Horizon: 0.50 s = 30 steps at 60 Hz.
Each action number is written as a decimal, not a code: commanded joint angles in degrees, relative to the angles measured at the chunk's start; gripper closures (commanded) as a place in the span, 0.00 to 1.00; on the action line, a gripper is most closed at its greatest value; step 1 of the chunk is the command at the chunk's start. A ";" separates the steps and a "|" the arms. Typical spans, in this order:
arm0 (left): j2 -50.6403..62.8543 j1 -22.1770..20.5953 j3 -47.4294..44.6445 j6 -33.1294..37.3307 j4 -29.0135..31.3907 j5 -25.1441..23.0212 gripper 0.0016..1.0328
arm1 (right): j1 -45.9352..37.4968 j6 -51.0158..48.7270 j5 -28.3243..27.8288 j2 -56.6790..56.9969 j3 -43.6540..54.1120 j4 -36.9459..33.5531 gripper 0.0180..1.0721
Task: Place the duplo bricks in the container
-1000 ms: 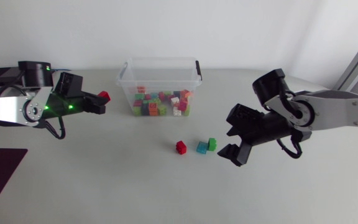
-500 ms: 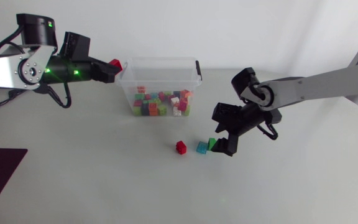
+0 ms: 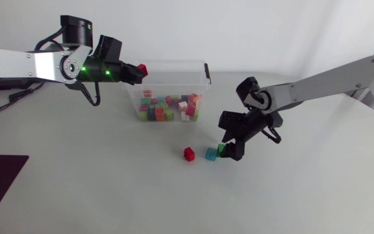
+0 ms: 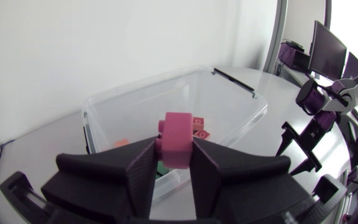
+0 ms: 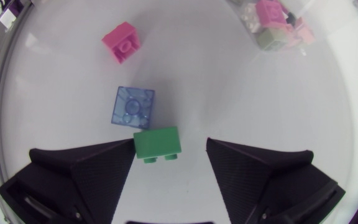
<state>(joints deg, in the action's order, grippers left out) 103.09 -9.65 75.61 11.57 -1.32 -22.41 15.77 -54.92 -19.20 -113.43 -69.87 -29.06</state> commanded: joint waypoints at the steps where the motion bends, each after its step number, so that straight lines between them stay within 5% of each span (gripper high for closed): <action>1: 2.91 -0.81 3.05 -1.29 0.09 0.35 0.77 | -0.39 -2.48 -1.01 -1.97 -0.53 -1.00 0.51; 6: 4.49 -0.98 4.54 -1.29 0.09 1.06 0.77 | -0.48 -2.83 -1.37 -2.24 -0.01 -0.56 0.70; 15: 6.78 -1.34 7.00 -1.47 -0.26 2.81 0.72 | -0.83 -2.74 -2.68 -1.09 1.31 -0.91 0.74; 25: 7.83 -1.78 8.41 -1.99 -0.17 3.69 0.25 | -2.06 -2.65 -4.62 3.21 2.01 -3.90 0.78; 30: 7.30 -2.13 8.50 -1.99 0.09 3.78 0.16 | -2.41 -2.74 -4.62 5.67 2.10 -5.57 0.78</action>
<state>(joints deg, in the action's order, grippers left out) 109.80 -10.94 82.15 10.50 -1.32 -18.96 13.87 -55.79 -22.96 -111.22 -68.97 -33.10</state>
